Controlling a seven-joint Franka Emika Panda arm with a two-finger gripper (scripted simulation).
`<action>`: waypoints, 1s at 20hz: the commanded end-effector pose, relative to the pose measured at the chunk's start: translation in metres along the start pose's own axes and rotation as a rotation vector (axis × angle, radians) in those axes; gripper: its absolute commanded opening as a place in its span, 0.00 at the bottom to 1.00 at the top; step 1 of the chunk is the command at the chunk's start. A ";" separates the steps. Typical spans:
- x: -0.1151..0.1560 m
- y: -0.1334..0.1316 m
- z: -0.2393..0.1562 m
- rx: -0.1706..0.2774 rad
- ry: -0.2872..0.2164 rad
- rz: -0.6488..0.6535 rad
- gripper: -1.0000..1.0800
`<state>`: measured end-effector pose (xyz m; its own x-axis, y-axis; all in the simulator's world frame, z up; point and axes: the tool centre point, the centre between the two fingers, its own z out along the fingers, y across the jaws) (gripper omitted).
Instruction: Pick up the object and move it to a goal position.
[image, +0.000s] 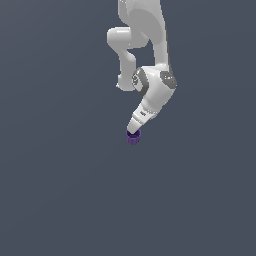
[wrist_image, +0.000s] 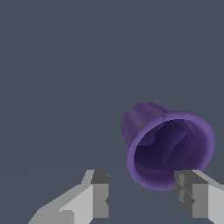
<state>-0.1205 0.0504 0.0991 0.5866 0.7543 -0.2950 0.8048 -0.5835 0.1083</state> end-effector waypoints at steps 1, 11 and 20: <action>-0.001 -0.003 0.001 -0.004 -0.005 -0.022 0.62; -0.001 -0.003 0.022 -0.003 -0.004 -0.021 0.62; -0.001 -0.004 0.030 -0.003 -0.004 -0.024 0.00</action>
<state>-0.1267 0.0431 0.0709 0.5665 0.7674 -0.3004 0.8193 -0.5637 0.1050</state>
